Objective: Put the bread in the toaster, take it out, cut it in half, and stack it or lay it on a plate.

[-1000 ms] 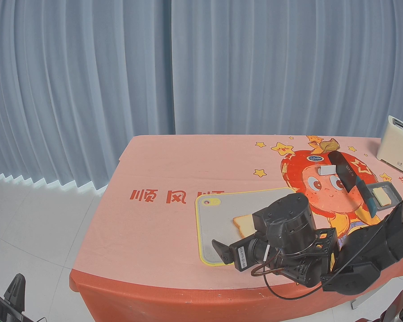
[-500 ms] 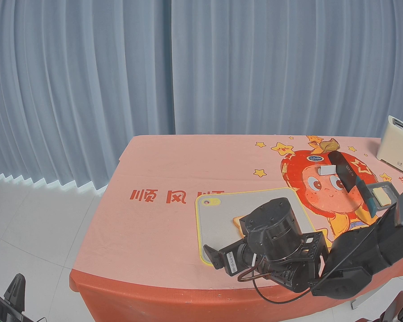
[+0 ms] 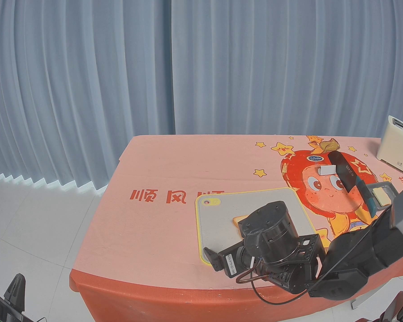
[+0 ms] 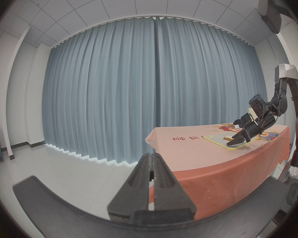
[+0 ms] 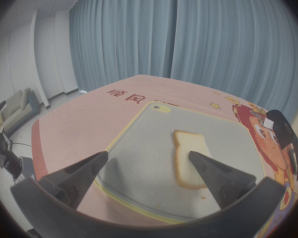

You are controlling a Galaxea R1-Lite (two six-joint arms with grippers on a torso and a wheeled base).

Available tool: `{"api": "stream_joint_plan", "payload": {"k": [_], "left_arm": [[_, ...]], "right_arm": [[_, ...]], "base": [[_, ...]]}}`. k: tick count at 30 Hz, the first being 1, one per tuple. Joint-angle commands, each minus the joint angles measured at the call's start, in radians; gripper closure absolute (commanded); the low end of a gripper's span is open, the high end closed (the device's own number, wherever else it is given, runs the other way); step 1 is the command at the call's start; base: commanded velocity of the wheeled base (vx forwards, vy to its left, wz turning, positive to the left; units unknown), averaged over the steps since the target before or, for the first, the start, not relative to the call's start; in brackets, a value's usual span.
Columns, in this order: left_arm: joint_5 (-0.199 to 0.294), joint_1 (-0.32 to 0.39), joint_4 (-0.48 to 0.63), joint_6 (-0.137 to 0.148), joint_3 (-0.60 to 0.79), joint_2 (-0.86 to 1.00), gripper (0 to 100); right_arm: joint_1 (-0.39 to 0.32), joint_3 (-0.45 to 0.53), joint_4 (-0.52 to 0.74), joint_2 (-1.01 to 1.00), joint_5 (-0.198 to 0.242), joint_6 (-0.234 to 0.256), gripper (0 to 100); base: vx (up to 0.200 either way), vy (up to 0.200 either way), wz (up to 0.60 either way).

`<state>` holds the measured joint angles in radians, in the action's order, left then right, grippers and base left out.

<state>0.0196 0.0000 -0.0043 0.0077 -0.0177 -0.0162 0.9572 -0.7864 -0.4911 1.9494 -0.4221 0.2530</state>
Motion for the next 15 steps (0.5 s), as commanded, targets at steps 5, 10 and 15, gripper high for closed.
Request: {"api": "stream_joint_plan", "payload": {"k": [5, 10, 15], "left_arm": [[0.000, 0.000, 0.000, 0.000, 0.018, 0.016, 100], [0.000, 0.000, 0.000, 0.000, 0.018, 0.016, 100], [0.000, 0.000, 0.000, 0.000, 0.018, 0.016, 100]], "right_arm": [[0.002, 0.006, 0.000, 0.014, -0.001, 0.003, 0], [0.003, 0.007, 0.000, 0.014, -0.010, 0.002, 100], [0.000, 0.010, 0.002, 0.011, -0.020, 0.002, 100]], "base": [[0.000, 0.000, 0.00], [0.000, 0.000, 0.00], [0.000, 0.000, 0.00]]}}
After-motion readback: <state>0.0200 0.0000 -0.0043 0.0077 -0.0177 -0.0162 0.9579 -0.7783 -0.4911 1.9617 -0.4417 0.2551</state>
